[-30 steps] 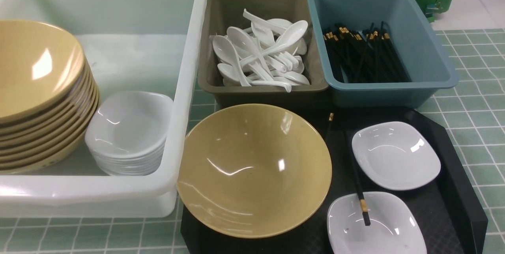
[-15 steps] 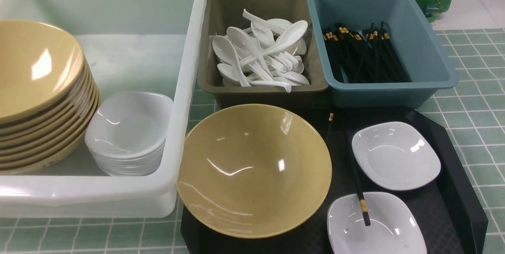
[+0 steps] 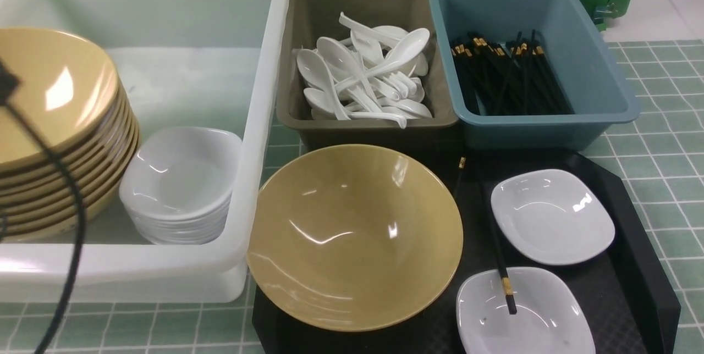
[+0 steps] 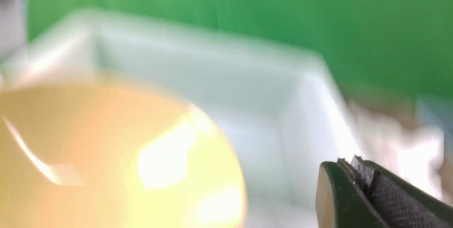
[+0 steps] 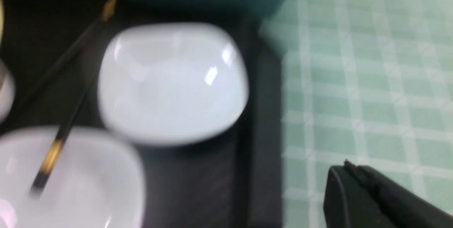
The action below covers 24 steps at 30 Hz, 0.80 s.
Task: On blue table put chopsticks spoon bowls plates into blue grey white boxes.
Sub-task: 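Grasp the large bowl on the tray by its rim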
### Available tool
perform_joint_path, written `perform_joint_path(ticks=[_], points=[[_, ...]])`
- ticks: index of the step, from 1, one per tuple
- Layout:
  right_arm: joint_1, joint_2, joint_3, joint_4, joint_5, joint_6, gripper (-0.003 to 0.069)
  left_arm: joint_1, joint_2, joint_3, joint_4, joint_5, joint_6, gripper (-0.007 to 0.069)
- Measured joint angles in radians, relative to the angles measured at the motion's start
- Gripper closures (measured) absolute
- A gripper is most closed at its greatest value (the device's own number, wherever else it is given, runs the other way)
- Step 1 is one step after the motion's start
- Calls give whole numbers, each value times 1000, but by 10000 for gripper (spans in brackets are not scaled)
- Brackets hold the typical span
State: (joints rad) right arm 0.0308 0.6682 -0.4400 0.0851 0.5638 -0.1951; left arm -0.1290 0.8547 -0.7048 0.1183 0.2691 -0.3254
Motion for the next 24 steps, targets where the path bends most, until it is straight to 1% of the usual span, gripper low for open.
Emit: perform_joint_path(ticks=[2,3,4,6,7,10,12,13,14,15,19,21,22,24], points=[[36,29,0,70,6,-65,623,-95,53,-81,-5,183,26,622],[63,47,0,119,6,-122,623,-132,80,-120,-11,264,40,622],[80,58,0,150,3,-169,623,-192,109,-157,-22,334,63,622],[128,90,0,226,-6,-256,623,-282,170,-232,-45,451,100,622],[159,111,0,265,-14,-299,623,-333,210,-260,-61,483,118,622],[233,162,-3,322,-26,-350,623,-421,305,-330,-95,526,138,622],[273,186,-4,337,-31,-362,623,-489,388,-383,-137,541,168,622],[300,200,-4,344,-33,-368,623,-505,418,-400,-151,546,178,622],[315,207,-4,347,-36,-374,623,-530,466,-427,-169,551,193,622],[351,219,-4,352,-38,-389,622,-557,532,-464,-200,556,230,622],[405,226,-4,358,-39,-419,622,-589,707,-554,-223,559,325,622],[411,226,-4,359,-40,-431,622,-591,770,-586,-221,554,356,622],[413,226,-4,359,-46,-438,622,-591,840,-611,-214,551,384,622],[414,226,-4,359,-49,-440,621,-591,914,-635,-214,549,393,622]])
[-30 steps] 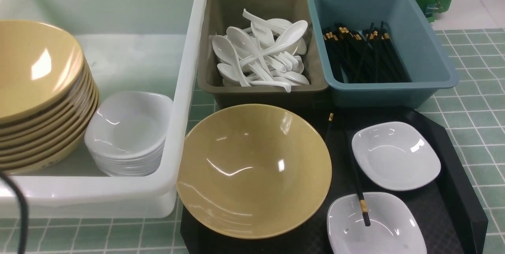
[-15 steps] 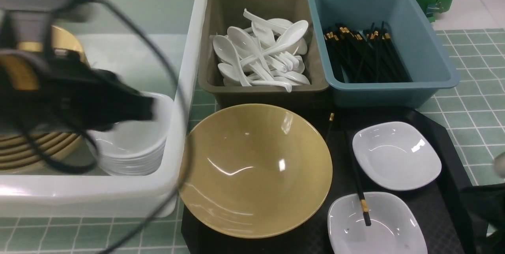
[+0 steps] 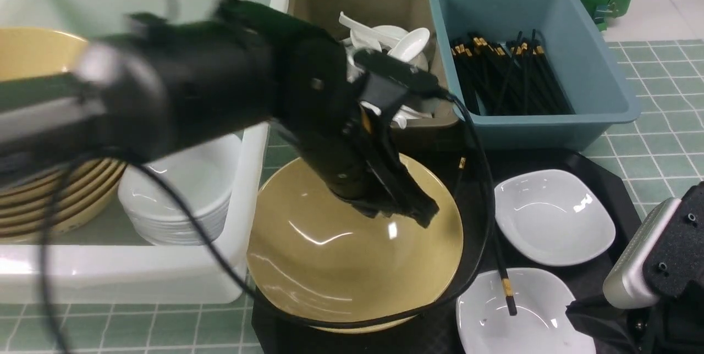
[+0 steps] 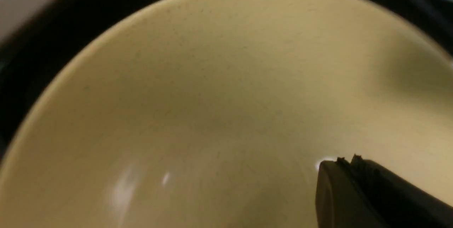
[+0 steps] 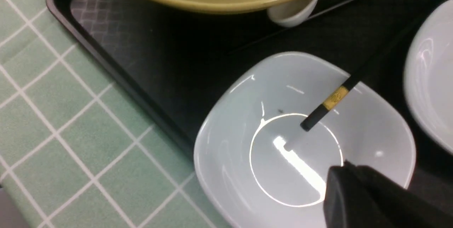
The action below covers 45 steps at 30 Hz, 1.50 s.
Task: On blue table put chopsticks spoon bowls plates into blue grey white boxes.
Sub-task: 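Grasp the large bowl on the tray by its rim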
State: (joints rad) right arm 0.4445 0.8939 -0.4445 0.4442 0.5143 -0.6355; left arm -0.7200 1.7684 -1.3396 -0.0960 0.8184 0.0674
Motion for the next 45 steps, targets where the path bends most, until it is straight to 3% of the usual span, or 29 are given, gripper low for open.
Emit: perform_joint_path(ticks=[7,10,14,17,22,25,26,28,29,35,38,43,45], points=[[0,0,0,0,-1,-1,616,-32,164,-90,-173,15,29,622],[0,0,0,0,-4,-1,615,-68,179,-132,-264,5,104,622],[0,0,0,0,-5,-1,612,-110,176,-186,-293,-4,178,622],[0,0,0,0,-5,-1,612,-122,162,-220,-268,23,183,619],[0,0,0,0,-4,-2,606,-96,120,-282,-38,235,33,610],[0,0,0,0,-4,-2,603,-75,101,-289,170,298,-77,551],[0,0,0,0,-3,-2,603,-74,100,-289,182,300,-83,545],[0,0,0,0,-3,-2,601,-60,99,-290,274,312,-130,486],[0,0,0,0,1,-2,601,-41,103,-290,321,318,-154,404],[0,0,0,0,4,-2,592,28,157,-290,326,320,-170,175],[0,0,0,0,4,-2,589,52,195,-290,314,307,-179,127],[0,0,0,0,4,-1,584,61,258,-290,289,291,-158,137],[0,0,0,0,8,-1,582,61,276,-290,263,291,-120,173]])
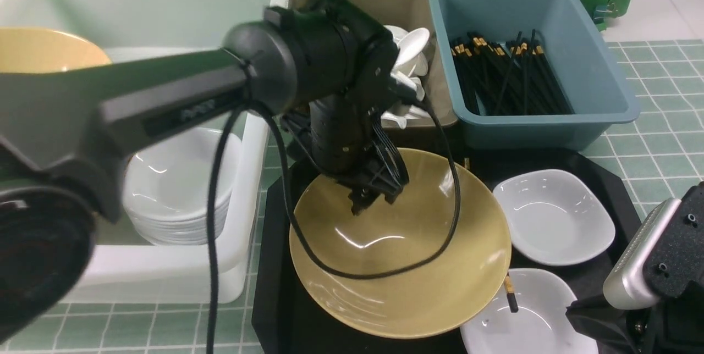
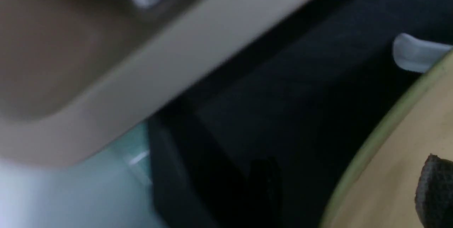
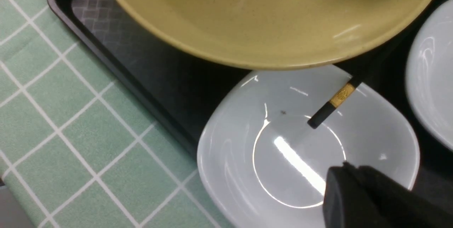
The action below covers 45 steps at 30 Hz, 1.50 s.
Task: On blue table put chopsticks spoon bowls plates into blue grey white boxes.
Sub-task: 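Grasp the large bowl on the tray by its rim, then place the tan bowl onto the bowl stack in the left bin with the left gripper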
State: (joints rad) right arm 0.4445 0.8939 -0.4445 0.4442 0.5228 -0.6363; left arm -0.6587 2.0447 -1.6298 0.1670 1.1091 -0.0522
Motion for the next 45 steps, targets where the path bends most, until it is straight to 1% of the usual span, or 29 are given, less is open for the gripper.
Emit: perform_joint_path(ticks=[2,4,5,9,11,14,16,18,20,25,26,29,31,32,33,35,36,37,38,40,43,44,45], points=[[0,0,0,0,10,0,582,0,16,0,-23,0,52,242],[0,0,0,0,20,0,582,4,16,-7,-51,2,100,328],[0,0,0,0,21,0,580,4,12,-10,-70,5,114,355],[0,0,0,0,21,1,580,3,-11,-12,-90,24,112,396],[0,0,0,0,21,1,580,2,-29,-12,-98,36,112,430],[0,0,0,0,21,1,577,1,-95,-10,-135,58,115,554],[0,0,0,0,21,1,575,0,-150,-10,-124,59,133,600],[0,0,0,0,21,1,571,3,-226,-7,-121,58,159,620],[0,0,0,0,21,1,570,8,-281,-6,-100,55,183,616],[0,0,0,0,21,1,568,96,-430,-3,-120,54,189,618],[0,0,0,0,21,1,567,153,-483,-3,-127,54,188,618],[0,0,0,0,21,1,566,275,-557,-3,-128,58,186,618],[0,0,0,0,21,1,564,424,-618,-3,-128,57,173,618],[0,0,0,0,21,1,562,516,-648,-3,-130,51,155,618],[0,0,0,0,21,1,562,532,-652,-3,-130,50,153,618],[0,0,0,0,21,1,560,745,-696,-3,-157,16,132,618],[0,0,0,0,21,1,559,809,-705,-3,-167,11,129,618],[0,0,0,0,21,1,559,840,-708,-3,-176,7,128,618],[0,0,0,0,21,1,559,928,-714,4,-209,-2,119,618],[0,0,0,0,21,1,559,1062,-719,43,-263,-32,98,618],[0,0,0,4,20,2,559,1173,-716,177,-303,-130,66,618],[0,0,0,4,20,2,559,1173,-716,177,-303,-130,66,618],[0,0,0,6,19,3,559,1189,-712,262,-304,-184,52,617]])
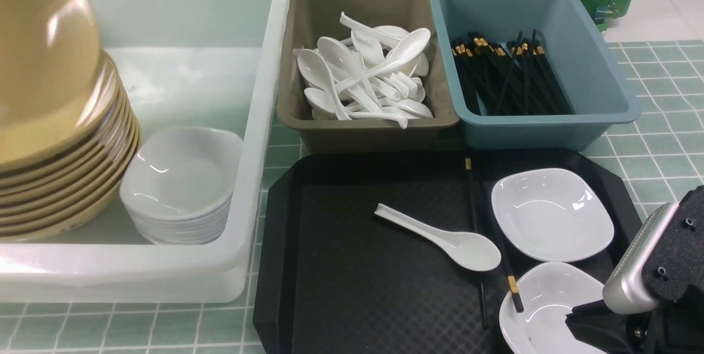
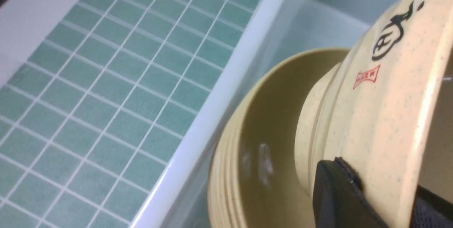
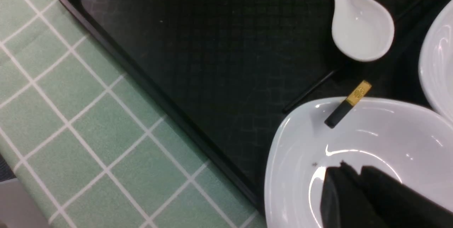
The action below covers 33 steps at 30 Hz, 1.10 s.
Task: On blue table put chopsticks spoon bowls plates into blue grey white boxes.
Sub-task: 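Place the tan bowl onto the bowl stack in the left bin with the left gripper, then reach for and grasp the small white dish on the black tray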
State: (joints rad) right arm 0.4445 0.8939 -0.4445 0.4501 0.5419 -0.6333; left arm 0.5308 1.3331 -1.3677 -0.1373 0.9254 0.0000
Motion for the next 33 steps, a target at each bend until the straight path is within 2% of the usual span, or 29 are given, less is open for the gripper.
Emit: perform_joint_path(ticks=[3,5,8,9,12,13,14,16,17,22,26,30,33], points=[[0,0,0,5,0,0,559,-1,7,121,0,-135,0,603],[0,0,0,5,-1,0,558,-7,7,170,-4,-188,9,565],[0,0,0,6,-1,0,554,-14,6,221,0,-244,13,388],[0,0,0,6,-1,0,553,-14,6,223,0,-248,12,376],[0,0,0,6,-1,1,551,-21,1,224,-2,-260,-14,193],[0,0,0,6,-1,1,552,-21,-3,224,-3,-261,-25,157],[0,0,0,6,-1,1,550,-21,-17,224,11,-258,-48,59],[0,0,0,6,-3,1,548,-21,-25,224,16,-254,-57,15],[0,0,0,7,-5,1,547,-20,-44,224,23,-249,-69,-33],[0,0,0,7,-16,1,545,-20,-127,224,28,-247,-78,-31],[0,0,0,7,-34,1,542,-29,-164,224,-65,-250,-66,20],[0,0,0,6,-61,8,534,-135,-169,224,-184,-264,48,191],[0,0,-7,-51,-29,31,529,-314,-183,224,-266,-263,191,414]])
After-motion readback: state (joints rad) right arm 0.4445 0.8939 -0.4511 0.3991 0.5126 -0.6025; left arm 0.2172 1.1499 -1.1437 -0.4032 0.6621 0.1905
